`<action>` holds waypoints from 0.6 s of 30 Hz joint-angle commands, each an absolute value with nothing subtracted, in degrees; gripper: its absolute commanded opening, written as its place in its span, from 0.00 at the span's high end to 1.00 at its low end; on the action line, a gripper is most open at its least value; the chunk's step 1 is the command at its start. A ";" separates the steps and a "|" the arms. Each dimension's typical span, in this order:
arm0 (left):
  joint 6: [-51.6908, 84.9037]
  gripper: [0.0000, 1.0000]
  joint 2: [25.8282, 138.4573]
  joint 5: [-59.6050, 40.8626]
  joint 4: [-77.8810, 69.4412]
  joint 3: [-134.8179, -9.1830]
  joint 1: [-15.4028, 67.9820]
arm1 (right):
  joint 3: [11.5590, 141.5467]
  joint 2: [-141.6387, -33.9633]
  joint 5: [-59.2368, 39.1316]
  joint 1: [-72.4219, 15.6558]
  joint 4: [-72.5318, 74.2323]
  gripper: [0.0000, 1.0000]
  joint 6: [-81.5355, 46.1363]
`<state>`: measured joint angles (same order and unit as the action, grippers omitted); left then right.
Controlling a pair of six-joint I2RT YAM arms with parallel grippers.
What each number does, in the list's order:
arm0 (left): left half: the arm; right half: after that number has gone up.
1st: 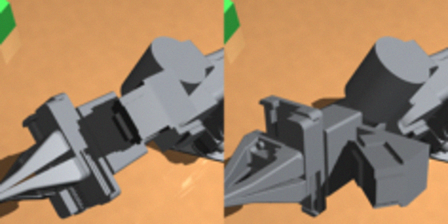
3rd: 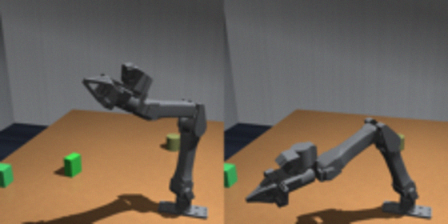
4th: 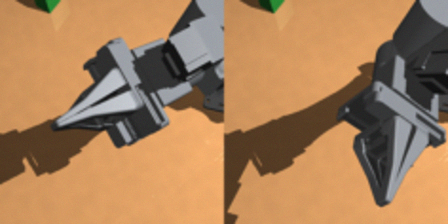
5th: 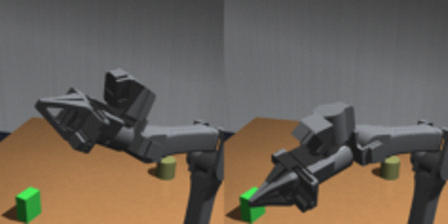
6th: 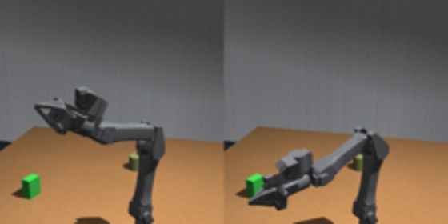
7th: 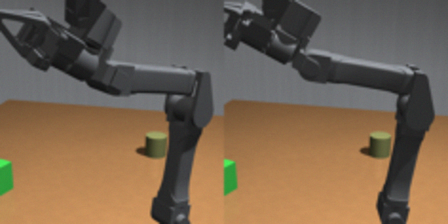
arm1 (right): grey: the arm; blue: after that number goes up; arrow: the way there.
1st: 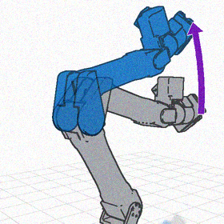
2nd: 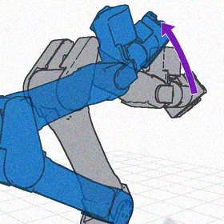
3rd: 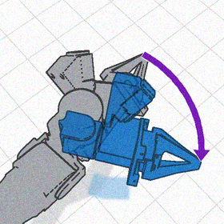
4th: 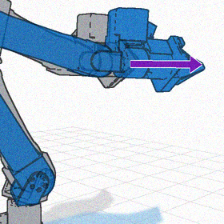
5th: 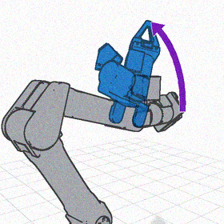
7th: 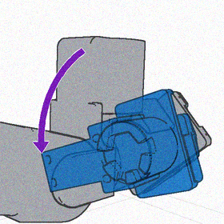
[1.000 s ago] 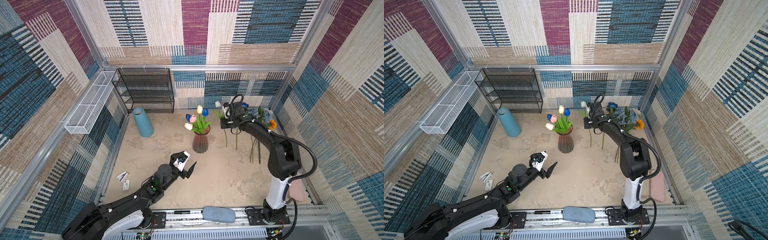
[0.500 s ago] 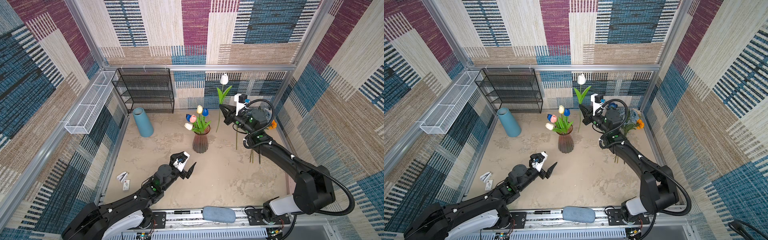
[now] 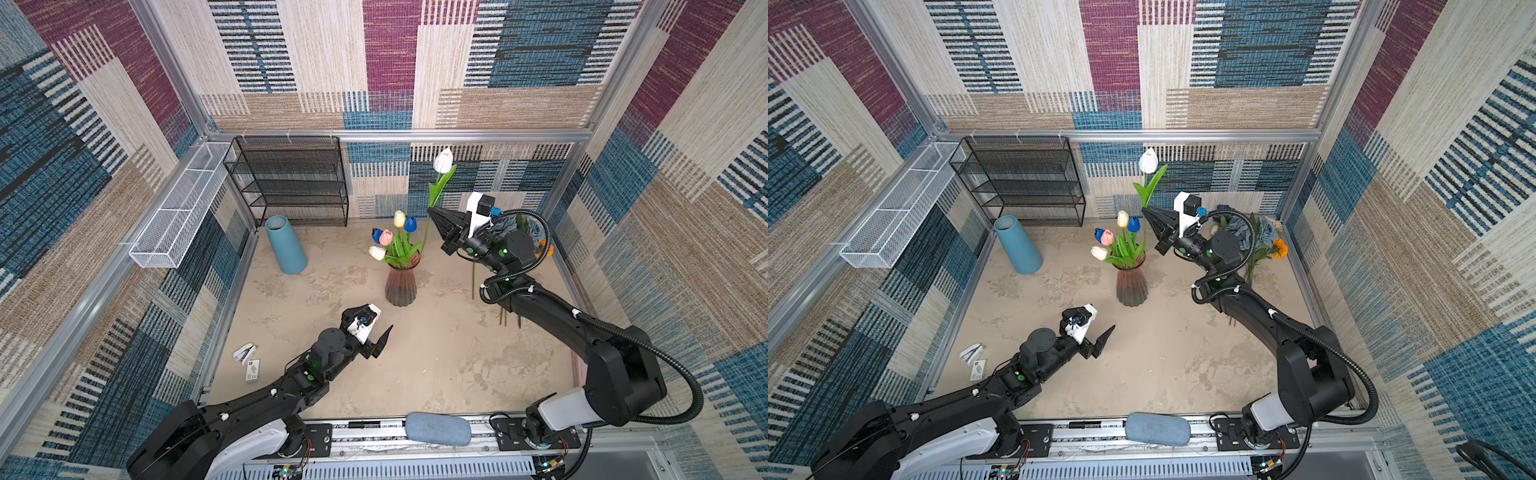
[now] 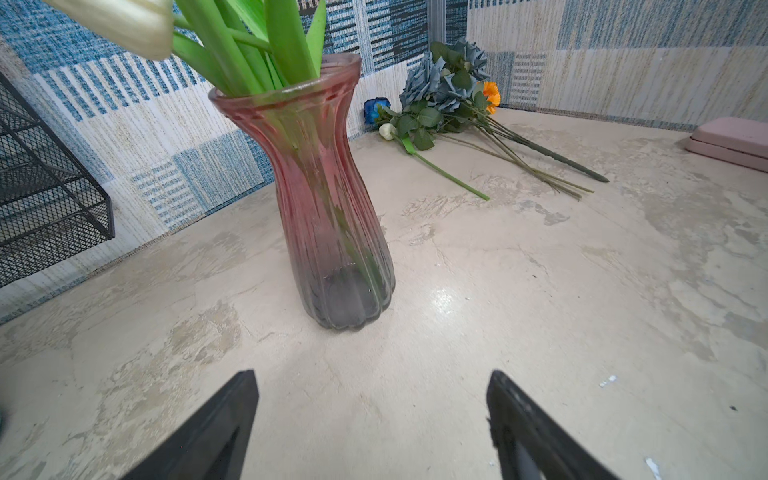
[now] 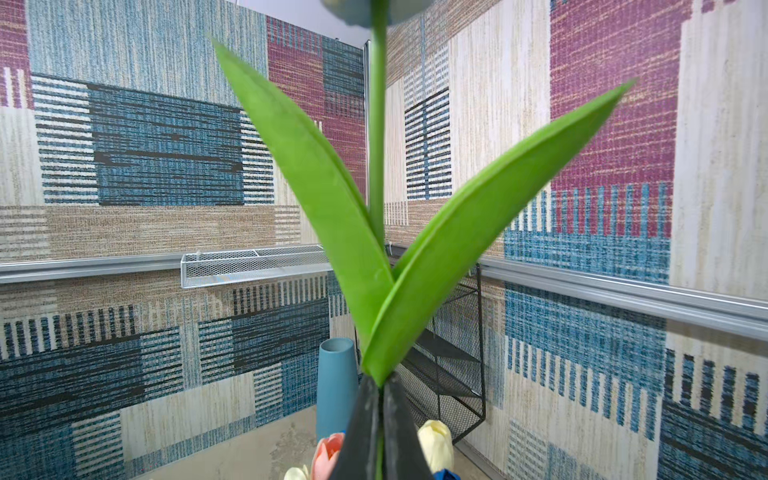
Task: Arrange the flowers into the vase
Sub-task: 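Move the pale blue tulip over the pink vase and lower its stem inside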
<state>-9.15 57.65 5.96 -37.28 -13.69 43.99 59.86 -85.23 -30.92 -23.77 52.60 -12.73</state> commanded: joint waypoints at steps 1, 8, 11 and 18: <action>-11.24 0.11 57.84 6.14 -39.45 -14.06 43.99 | 61.01 -86.49 -30.85 -24.32 55.06 1.00 -11.83; -11.36 0.11 56.43 6.59 -38.87 -13.61 43.99 | 60.34 -89.12 -29.38 -25.91 54.95 1.00 -7.54; -10.94 0.11 55.65 6.32 -37.75 -13.63 43.95 | 60.08 -89.94 -27.83 -25.93 55.10 1.00 -5.94; -11.16 0.11 56.36 6.14 -38.72 -13.56 43.95 | 59.01 -92.40 -27.77 -26.02 56.95 1.00 -4.57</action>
